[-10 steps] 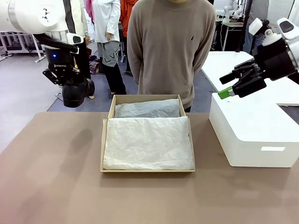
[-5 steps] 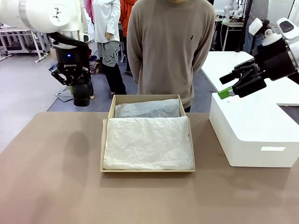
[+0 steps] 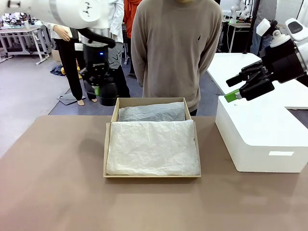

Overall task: Pack the shoes into the box.
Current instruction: Place the other shoe of the Shoes into the Shoes Box.

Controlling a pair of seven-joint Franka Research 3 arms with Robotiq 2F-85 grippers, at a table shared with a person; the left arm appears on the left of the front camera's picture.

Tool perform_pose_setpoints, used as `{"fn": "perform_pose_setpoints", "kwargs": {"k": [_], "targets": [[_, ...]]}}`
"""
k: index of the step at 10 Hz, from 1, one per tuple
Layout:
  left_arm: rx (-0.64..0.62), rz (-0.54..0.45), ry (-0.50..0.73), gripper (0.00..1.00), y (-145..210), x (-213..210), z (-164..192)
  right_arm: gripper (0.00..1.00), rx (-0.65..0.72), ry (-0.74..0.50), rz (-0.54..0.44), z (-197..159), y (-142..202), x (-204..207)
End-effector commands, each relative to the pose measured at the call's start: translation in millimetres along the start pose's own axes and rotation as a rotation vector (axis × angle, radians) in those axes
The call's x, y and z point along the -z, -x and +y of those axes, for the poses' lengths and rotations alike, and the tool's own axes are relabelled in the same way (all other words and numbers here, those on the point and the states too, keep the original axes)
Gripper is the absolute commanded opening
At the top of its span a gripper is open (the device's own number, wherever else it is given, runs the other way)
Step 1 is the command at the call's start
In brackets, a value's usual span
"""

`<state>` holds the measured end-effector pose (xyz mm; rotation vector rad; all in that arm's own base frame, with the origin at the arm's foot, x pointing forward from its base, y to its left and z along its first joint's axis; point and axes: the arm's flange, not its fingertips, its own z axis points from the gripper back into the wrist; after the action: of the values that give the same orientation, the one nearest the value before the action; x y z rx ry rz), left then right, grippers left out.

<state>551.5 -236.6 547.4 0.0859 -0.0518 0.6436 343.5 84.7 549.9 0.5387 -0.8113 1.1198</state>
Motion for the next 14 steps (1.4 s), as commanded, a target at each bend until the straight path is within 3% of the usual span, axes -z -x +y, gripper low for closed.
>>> {"fn": "perform_pose_setpoints", "kwargs": {"k": [1,4,5,11,12,14], "targets": [[-0.033,-0.028,0.048,0.00,6,-7,-32,1.00,-0.028,-0.005,-0.035,-3,0,3],[-0.066,-0.047,0.001,0.00,20,-4,-66,1.00,-0.028,-0.005,-0.035,-3,0,3],[-0.028,-0.009,0.044,0.00,23,3,-52,1.00,-0.028,-0.005,-0.035,-3,0,3],[-0.037,-0.013,0.038,0.00,23,6,-62,1.00,-0.028,-0.005,-0.035,-3,0,3],[-0.154,-0.034,0.019,0.00,30,4,-67,1.00,-0.028,-0.005,-0.035,-3,0,3],[-0.273,-0.039,0.019,0.00,47,-5,-85,1.00,-0.028,-0.005,-0.035,-3,0,3]]}}
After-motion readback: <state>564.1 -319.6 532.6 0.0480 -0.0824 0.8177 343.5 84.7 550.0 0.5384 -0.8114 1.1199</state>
